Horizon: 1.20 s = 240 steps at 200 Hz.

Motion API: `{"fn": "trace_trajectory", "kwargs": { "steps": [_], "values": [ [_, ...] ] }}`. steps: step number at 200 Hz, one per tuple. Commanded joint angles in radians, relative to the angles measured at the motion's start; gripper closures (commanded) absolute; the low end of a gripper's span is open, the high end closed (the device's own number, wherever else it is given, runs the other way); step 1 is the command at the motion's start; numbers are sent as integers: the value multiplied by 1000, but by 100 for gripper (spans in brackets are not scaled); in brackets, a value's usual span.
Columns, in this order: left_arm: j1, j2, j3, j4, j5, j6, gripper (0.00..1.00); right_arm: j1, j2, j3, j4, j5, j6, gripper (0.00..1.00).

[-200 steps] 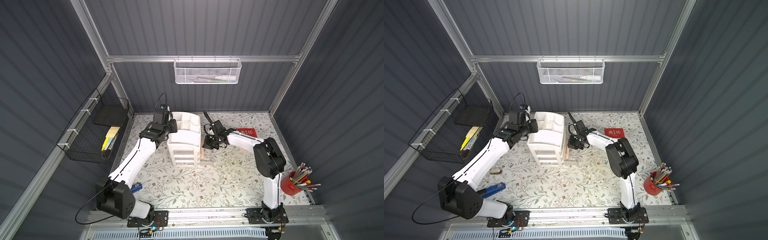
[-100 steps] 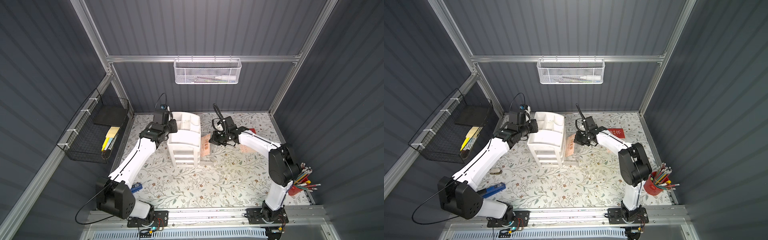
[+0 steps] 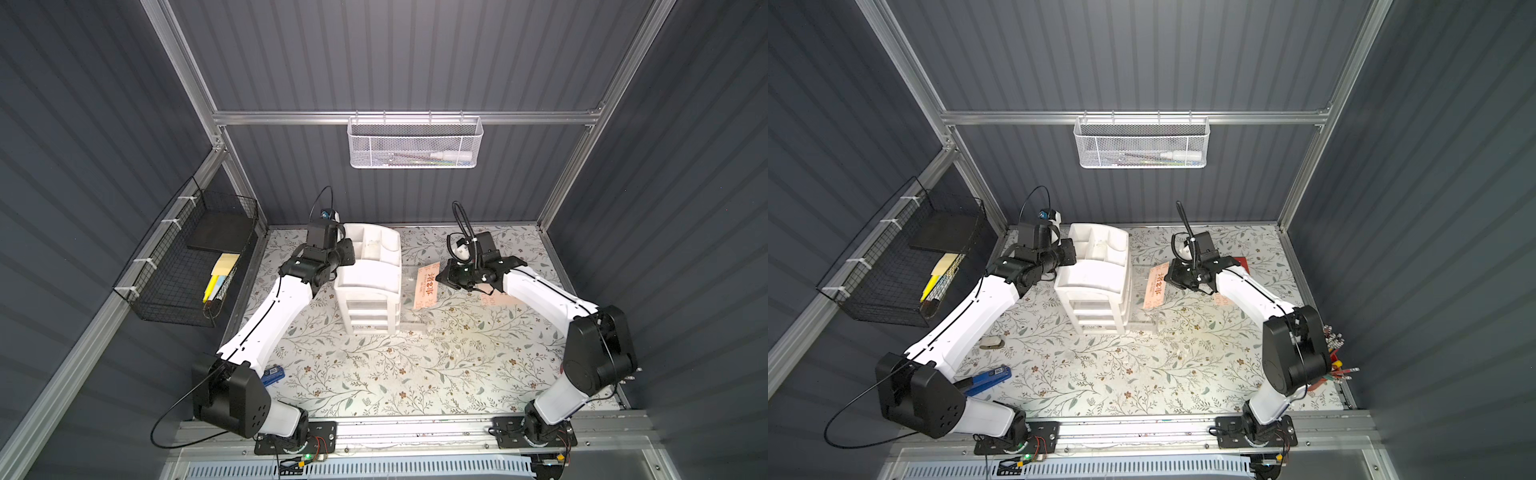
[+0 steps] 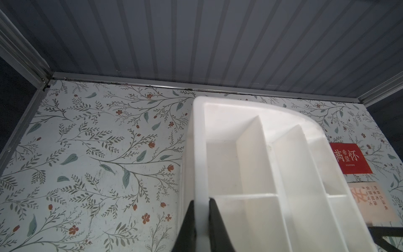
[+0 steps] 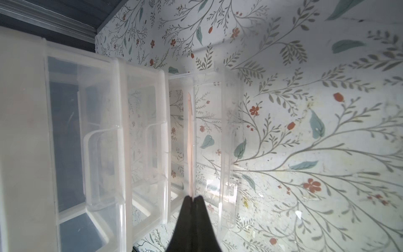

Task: Take the postcards out of the drawer
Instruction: Pick up the postcard from the drawer, then place the postcard at the center of the board.

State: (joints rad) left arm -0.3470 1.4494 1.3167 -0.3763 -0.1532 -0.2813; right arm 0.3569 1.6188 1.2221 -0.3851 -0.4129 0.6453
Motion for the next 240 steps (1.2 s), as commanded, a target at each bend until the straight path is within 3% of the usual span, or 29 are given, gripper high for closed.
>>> {"fn": "trace_trajectory", "kwargs": {
  "steps": [1, 75, 240],
  "values": [
    [8, 71, -74, -136, -27, 87, 100, -34, -66, -38, -39, 1, -36, 100],
    [7, 60, -80, -127, -24, 88, 100, -173, -233, -143, -222, 41, -162, 100],
    [8, 59, -37, -128, 3, 94, 100, -199, -171, -170, -244, -8, -208, 100]
  ]
}}
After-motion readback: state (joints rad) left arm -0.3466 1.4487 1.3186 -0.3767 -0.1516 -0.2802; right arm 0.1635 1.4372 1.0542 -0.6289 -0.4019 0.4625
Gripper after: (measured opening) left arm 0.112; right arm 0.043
